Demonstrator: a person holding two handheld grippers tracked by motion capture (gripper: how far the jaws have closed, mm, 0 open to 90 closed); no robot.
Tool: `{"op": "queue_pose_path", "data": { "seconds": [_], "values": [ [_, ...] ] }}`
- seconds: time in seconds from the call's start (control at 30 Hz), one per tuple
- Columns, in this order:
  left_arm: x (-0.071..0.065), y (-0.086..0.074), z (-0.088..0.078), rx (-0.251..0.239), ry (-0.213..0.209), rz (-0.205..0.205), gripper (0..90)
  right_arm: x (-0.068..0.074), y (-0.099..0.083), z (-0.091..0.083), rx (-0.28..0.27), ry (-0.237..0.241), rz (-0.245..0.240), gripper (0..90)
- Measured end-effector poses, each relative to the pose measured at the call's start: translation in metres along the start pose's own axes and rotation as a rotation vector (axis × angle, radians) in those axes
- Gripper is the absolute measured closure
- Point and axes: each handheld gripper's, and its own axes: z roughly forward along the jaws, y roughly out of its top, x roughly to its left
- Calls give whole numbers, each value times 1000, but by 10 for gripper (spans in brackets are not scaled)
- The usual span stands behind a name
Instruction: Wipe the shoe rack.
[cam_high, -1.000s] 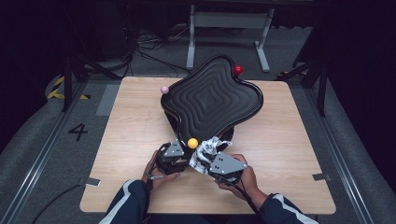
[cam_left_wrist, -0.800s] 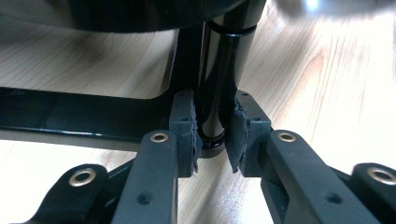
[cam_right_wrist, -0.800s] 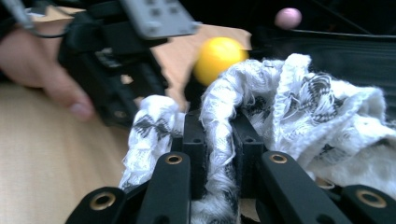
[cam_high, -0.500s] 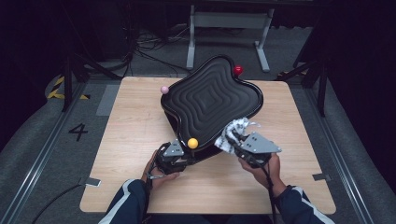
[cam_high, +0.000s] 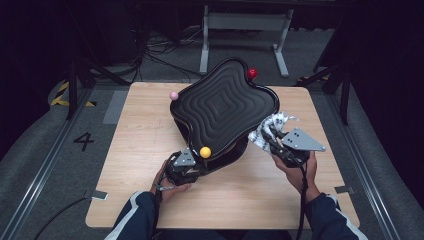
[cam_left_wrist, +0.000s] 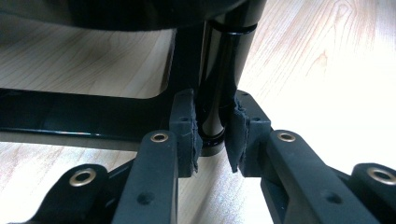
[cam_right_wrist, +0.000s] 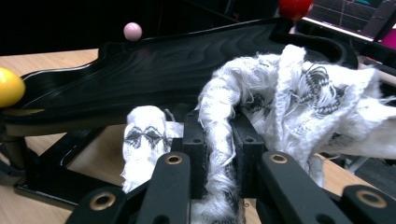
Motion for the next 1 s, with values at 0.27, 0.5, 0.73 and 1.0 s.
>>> {"op": "queue_pose_path", "data": {
  "seconds": [0.27, 0.5, 0.73, 1.0],
  "values": [
    [0, 0, 0, 6, -3, -3, 730, 31, 2, 17, 27, 98, -46, 792],
    [0, 1, 0, 5, -1, -6, 729, 68, 1, 26, 51, 202, -116, 791],
    [0, 1, 1, 2, -2, -8, 729, 96, 2, 31, 62, 291, -168, 791],
    [0, 1, 1, 3, 0, -3, 729, 125, 1, 41, 73, 351, -221, 791]
  ]
}}
